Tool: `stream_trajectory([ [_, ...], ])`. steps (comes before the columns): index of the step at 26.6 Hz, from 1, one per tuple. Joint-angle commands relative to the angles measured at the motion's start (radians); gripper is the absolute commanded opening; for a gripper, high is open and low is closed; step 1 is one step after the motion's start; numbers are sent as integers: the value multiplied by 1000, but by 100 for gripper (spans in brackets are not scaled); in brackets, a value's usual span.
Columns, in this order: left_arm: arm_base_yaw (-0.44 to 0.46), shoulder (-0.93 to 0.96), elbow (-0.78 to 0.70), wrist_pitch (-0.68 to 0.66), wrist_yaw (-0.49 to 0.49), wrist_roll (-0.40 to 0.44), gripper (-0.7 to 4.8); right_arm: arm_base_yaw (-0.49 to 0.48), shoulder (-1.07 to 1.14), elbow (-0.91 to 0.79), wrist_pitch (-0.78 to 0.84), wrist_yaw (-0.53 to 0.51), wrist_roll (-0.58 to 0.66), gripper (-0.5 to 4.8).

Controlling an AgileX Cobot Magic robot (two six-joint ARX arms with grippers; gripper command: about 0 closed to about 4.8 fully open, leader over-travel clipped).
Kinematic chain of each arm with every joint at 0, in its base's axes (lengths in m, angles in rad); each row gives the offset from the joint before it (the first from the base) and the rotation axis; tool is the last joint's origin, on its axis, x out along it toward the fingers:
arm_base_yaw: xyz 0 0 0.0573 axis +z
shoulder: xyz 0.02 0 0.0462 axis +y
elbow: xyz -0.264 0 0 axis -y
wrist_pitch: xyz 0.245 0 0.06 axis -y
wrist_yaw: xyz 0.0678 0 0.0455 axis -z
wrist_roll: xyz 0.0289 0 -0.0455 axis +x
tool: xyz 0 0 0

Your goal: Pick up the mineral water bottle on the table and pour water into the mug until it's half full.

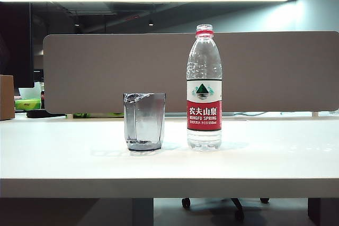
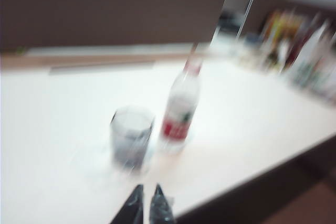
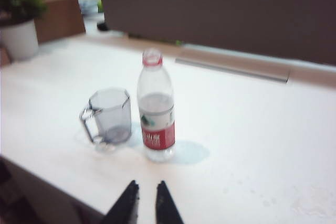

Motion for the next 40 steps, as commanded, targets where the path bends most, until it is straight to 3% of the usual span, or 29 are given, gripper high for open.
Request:
stream_trajectory([
  [1,-1,72,55,-134,-56,187,22,2,57,41,-63,-10,-80,101],
  [5,-1,132,74,-125,-64,216,22,2,98,45,-74,-34,-77,132],
  [13,-1,134,74,-61,-64,216,22,14,154,-148,384,-29,-53,157],
  [20,-1,134,74,-59,-64,216,22,89,443,-167,544,72,-61,181],
  [26,-1,134,72,-63,-65,216,22,207,821,-168,929,243,-60,180],
  [32,-1,135,71,-101,-95,217,22,214,1121,-214,1245,241,68,163],
  [35,-1,134,71,-147,-108,217,22,214,1189,-396,1627,243,216,148],
  [40,-1,134,71,-153,-109,216,22,259,1188,-551,1775,254,203,160],
])
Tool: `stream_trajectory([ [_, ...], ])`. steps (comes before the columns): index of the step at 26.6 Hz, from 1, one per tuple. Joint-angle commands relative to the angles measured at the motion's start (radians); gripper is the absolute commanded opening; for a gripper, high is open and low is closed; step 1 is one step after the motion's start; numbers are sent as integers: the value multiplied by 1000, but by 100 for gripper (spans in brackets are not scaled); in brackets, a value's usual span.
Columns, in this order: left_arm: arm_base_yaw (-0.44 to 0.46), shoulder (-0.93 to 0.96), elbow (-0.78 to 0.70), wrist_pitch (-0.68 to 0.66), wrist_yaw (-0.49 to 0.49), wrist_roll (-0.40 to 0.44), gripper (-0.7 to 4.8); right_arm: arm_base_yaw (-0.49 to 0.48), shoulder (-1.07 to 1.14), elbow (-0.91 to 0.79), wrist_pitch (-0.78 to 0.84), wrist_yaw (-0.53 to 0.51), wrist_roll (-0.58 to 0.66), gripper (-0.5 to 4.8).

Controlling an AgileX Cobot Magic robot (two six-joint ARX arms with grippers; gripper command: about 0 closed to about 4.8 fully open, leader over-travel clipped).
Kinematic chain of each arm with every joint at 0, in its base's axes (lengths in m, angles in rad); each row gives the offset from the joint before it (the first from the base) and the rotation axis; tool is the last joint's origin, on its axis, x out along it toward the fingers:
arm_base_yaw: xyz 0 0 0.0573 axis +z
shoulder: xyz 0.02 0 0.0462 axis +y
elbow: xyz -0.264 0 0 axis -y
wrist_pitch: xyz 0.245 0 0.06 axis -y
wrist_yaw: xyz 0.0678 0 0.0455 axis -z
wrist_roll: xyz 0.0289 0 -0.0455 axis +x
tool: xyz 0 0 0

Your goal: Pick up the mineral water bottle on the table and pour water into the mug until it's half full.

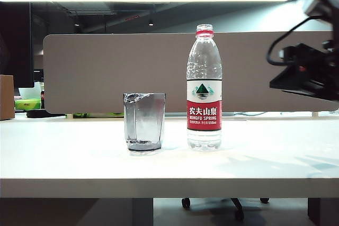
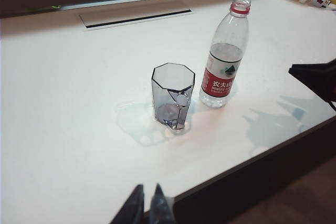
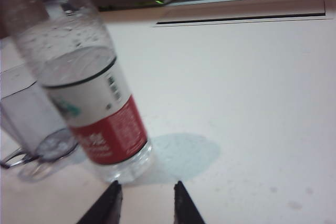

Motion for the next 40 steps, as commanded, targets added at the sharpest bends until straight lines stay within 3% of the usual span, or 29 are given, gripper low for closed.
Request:
stream_trajectory([
  [1,-1,1,1,10,-2,2,22,74,-3,-72,89,39,-35,163],
  [4,-1,2,1,10,-2,2,22,184,-3,-108,109,151,-115,193],
  [7,-1,2,1,10,-2,2,22,283,3,-93,113,246,-182,274],
  [8,-1,2,1,10,-2,2,22,319,17,-66,114,291,-202,340],
  [11,-1,2,1,9,-2,2,22,329,65,-13,117,312,-201,421],
  [18,-1,1,2,8,-1,1,22,328,256,135,123,305,-201,442],
  [21,-1,0,2,6,-1,1,22,328,352,208,138,289,-193,479],
  [30,-1,0,2,5,1,1,22,322,497,346,183,290,-154,479],
  [40,-1,-1,2,-35,1,1,22,303,600,436,177,359,-138,479],
])
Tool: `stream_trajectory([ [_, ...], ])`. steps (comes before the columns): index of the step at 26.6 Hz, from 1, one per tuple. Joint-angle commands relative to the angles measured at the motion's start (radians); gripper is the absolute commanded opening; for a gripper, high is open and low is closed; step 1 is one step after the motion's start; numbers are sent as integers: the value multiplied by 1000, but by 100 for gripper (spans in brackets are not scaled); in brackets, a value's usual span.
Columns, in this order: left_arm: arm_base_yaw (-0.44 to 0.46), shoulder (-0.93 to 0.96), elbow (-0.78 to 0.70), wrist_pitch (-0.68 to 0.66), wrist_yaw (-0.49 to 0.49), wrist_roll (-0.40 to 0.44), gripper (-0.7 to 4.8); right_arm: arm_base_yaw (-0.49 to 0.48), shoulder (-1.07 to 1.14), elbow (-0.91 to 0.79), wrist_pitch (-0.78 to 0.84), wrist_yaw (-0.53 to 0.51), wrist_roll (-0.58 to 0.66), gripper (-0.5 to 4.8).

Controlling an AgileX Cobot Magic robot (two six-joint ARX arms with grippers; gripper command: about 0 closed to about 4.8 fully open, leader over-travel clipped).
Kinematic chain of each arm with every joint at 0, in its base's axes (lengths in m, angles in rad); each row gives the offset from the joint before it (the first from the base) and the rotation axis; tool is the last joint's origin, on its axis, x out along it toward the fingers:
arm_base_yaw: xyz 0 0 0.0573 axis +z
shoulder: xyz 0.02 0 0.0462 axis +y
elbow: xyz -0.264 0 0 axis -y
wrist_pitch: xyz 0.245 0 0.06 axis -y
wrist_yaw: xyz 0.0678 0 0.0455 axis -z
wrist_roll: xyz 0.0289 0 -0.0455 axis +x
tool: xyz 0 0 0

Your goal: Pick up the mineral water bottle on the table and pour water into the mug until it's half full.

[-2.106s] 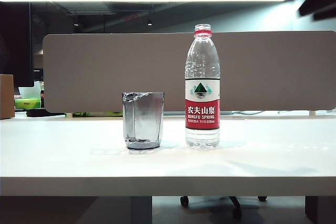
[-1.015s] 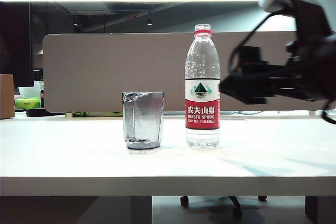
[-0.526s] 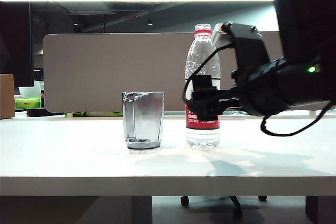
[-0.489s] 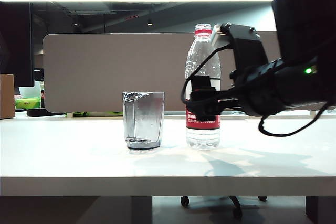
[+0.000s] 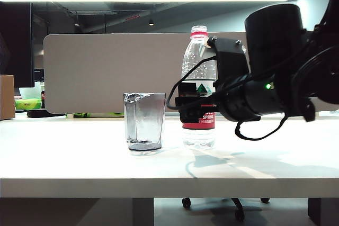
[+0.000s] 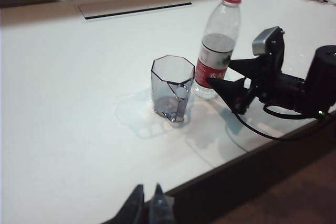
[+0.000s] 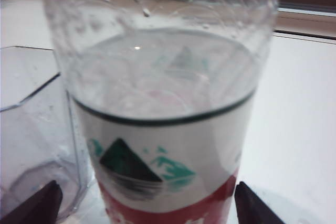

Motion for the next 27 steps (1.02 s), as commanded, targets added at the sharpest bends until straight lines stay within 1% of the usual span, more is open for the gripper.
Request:
stream_trajectory([
  [1,-1,1,2,-10,1,1,22,-11,11,15,10,8,3,479],
  [4,-1,1,2,-10,1,1,22,-30,26,37,9,5,4,479],
  [9,-1,1,2,-10,1,1,22,-31,51,95,-5,-10,3,479],
  [18,-1,1,2,-18,1,1,22,-36,85,194,-82,-17,4,479],
  [19,-1,1,2,-19,1,1,22,-37,88,197,-82,-17,4,473],
  [20,-1,1,2,-19,1,1,22,-37,89,199,-82,-16,3,454],
  [23,-1,1,2,-19,1,1,22,-37,89,199,-83,-17,3,372],
  [25,-1,1,2,-19,1,1,22,-37,89,199,-87,-16,3,356],
  [27,-1,1,2,-20,1,1,22,-37,89,199,-98,-17,3,291],
])
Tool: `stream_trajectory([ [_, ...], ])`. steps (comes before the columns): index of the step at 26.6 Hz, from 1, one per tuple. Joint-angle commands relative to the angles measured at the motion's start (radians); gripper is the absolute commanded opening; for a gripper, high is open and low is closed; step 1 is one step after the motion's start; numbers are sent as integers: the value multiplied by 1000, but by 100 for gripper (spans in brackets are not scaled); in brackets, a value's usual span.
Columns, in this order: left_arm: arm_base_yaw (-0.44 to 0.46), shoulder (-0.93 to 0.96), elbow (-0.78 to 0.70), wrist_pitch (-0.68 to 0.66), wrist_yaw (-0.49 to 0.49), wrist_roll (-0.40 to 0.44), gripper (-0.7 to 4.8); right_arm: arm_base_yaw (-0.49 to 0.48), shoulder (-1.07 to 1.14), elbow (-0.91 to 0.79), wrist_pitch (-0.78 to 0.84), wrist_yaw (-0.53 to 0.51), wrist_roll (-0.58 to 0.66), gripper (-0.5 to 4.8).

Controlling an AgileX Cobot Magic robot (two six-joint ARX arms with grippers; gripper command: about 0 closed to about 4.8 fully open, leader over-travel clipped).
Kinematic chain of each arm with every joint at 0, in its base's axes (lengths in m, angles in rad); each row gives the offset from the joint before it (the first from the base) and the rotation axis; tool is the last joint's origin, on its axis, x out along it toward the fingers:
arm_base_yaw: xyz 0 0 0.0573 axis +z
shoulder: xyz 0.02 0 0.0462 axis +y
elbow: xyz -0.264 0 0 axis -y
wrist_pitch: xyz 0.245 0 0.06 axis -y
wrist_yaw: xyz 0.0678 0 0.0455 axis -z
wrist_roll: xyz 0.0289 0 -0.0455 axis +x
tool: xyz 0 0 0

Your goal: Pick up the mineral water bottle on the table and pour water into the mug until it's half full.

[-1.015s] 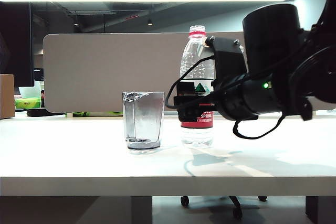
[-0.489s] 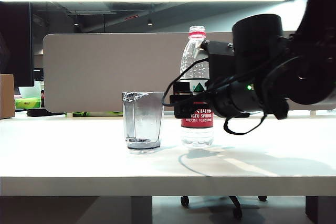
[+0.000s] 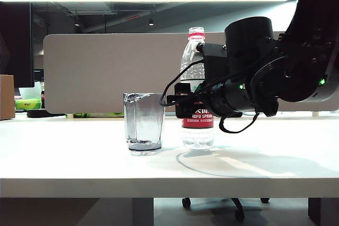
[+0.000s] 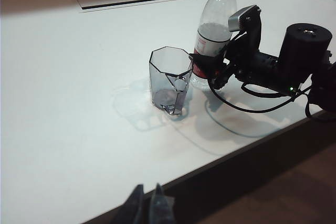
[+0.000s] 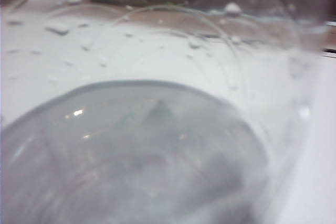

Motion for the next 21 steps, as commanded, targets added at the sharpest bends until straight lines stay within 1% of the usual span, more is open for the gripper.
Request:
stream_trajectory([
  [1,-1,1,2,7,0,1,22,0,-4,3,-5,0,2,276],
  [2,-1,1,2,5,0,1,22,0,-4,3,-9,0,1,277],
  [4,-1,1,2,0,0,1,22,0,-5,3,-10,0,-14,257],
  [6,-1,1,2,-1,0,1,22,1,-9,3,-16,0,-58,247],
  [9,-1,1,2,-1,0,1,22,2,-53,3,-117,0,-167,228],
  [11,-1,1,2,-1,0,1,22,1,-95,3,-207,4,-220,228],
  [14,-1,1,2,-1,0,1,22,1,-160,4,-324,69,-309,228],
  [16,-1,1,2,-11,0,1,22,1,-241,9,-452,156,-453,228],
  [21,-1,1,2,-12,0,1,22,1,-304,49,-615,279,-677,229],
])
